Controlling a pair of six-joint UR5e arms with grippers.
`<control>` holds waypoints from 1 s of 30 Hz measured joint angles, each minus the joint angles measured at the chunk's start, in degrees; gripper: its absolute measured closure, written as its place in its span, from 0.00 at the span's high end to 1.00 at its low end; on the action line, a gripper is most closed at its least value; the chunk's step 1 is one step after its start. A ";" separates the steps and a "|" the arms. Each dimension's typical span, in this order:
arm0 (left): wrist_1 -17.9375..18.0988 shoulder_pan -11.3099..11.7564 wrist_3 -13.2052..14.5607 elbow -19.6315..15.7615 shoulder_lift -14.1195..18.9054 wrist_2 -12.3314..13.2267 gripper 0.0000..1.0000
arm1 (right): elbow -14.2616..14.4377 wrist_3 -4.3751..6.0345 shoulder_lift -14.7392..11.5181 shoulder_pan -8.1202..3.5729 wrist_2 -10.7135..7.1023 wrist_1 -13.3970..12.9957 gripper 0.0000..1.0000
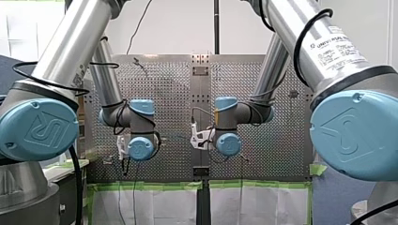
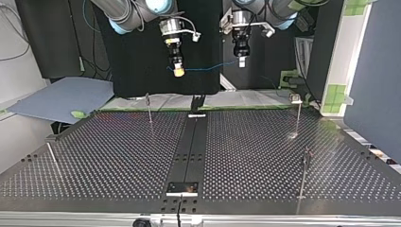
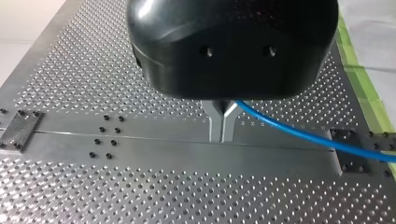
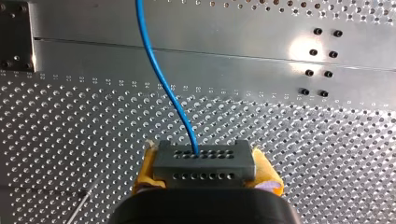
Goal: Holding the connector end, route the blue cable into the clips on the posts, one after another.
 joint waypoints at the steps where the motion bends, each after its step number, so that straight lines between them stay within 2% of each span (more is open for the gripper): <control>1: -0.26 0.18 -0.12 -0.03 0.25 -0.24 0.00 | -0.09 -0.10 0.10 0.10 0.10 0.10 0.00; 7: -2.83 0.68 -0.41 -0.06 2.78 -1.07 0.00 | -0.69 -2.09 2.14 0.86 2.14 2.31 0.00; 11: -4.86 0.70 -0.44 -0.08 4.81 -1.14 0.00 | -0.74 -2.59 2.68 0.92 2.69 4.24 0.00; 19: -9.64 0.72 -0.44 -0.08 9.59 -1.15 0.00 | -0.76 -2.69 2.78 0.94 2.79 8.90 0.00; 26: -13.37 0.72 -0.44 -0.08 10.91 -1.15 0.00 | -0.80 -2.65 2.76 0.90 2.76 12.32 0.00; 28: -14.31 0.88 -0.30 -0.04 10.79 -1.02 0.00 | -1.13 -2.33 2.44 0.68 2.64 12.72 0.00; 30: -14.87 1.47 0.32 0.09 10.50 -0.47 0.00 | -1.89 -1.56 1.66 0.32 2.50 13.18 0.00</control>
